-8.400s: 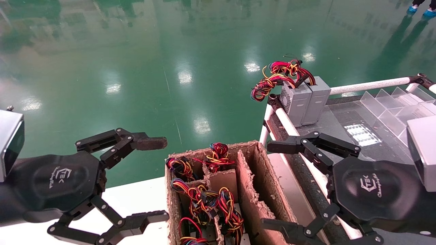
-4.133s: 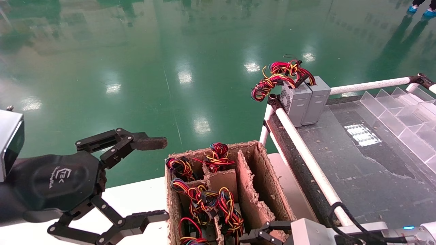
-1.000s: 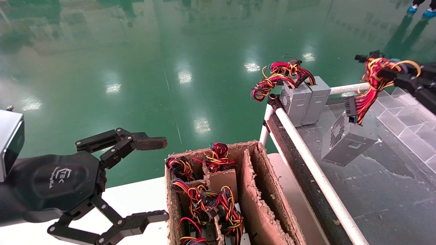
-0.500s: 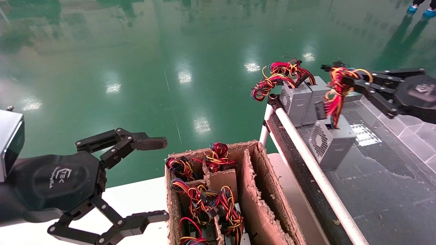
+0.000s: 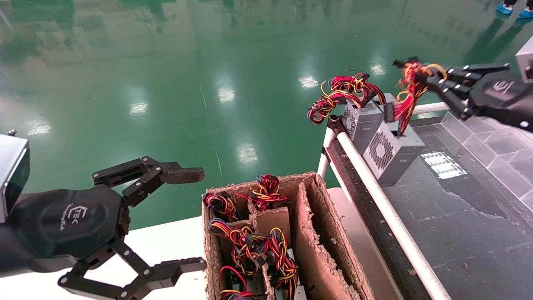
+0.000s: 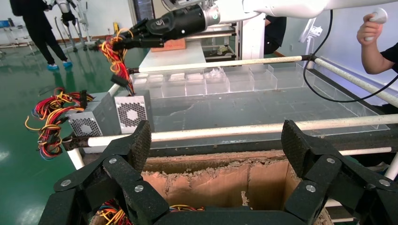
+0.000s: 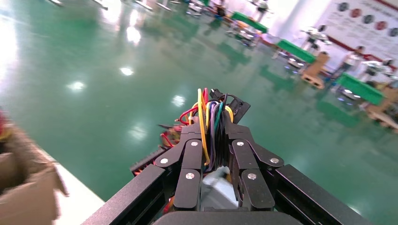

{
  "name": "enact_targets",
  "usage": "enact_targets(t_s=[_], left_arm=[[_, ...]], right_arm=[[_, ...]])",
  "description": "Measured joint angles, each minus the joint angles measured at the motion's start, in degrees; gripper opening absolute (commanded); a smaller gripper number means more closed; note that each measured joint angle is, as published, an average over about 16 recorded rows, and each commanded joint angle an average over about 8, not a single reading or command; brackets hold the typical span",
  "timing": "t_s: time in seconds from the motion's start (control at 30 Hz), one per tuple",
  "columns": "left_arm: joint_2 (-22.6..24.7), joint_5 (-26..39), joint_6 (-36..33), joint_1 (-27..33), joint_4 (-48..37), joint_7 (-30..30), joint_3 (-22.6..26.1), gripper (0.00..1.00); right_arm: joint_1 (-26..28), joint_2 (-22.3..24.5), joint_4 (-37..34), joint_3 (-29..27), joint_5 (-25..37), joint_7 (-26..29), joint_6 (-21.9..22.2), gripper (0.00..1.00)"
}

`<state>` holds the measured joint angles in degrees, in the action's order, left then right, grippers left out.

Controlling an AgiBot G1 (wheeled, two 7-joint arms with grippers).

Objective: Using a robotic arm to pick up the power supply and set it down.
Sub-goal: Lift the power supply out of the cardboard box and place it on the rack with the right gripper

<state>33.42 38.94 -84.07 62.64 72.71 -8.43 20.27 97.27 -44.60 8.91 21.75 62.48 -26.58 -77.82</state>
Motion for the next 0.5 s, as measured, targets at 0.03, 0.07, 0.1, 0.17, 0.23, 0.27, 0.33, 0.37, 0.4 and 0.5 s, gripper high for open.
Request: enact_targets(t_s=[0.03,0.07,0.1,0.17,0.23,0.27,0.33,0.37,0.4,0.5], left_arm=[[0.0,0.0,0.0,0.0,0.0,0.0,0.0,1.0],[0.0,0.0,0.0,0.0,0.0,0.0,0.0,1.0],[0.0,0.0,0.0,0.0,0.0,0.0,0.0,1.0],[0.0,0.0,0.0,0.0,0.0,0.0,0.0,1.0],[0.0,0.0,0.0,0.0,0.0,0.0,0.0,1.0],[0.0,0.0,0.0,0.0,0.0,0.0,0.0,1.0],[0.0,0.0,0.0,0.0,0.0,0.0,0.0,1.0],[0.0,0.0,0.0,0.0,0.0,0.0,0.0,1.0],[0.0,0.0,0.0,0.0,0.0,0.0,0.0,1.0],[0.0,0.0,0.0,0.0,0.0,0.0,0.0,1.0]], right_arm=[[0.4,-0.1,-0.5,0.1,0.1,-0.3,0.6,0.0],[0.8,-0.2,-1.0,0.1,0.3,-0.6,1.2,0.0],[1.3,-0.3,-1.5,0.2,0.5,-0.9,1.9,0.0],[2.1,-0.4,-2.5,0.3,0.8,-1.3,3.3,0.0],[2.9,-0.6,-3.4,0.5,1.1,-1.7,5.0,0.0],[3.3,-0.8,-3.9,0.6,1.3,-1.8,5.9,0.0],[4.0,-1.1,-4.7,0.8,1.7,-2.2,8.1,0.0],[4.3,-1.3,-5.1,0.9,1.9,-2.4,9.2,0.0],[4.7,-1.5,-5.4,1.0,2.1,-2.6,10.5,0.0],[5.6,-2.4,-6.3,1.3,2.7,-3.2,14.4,0.0]])
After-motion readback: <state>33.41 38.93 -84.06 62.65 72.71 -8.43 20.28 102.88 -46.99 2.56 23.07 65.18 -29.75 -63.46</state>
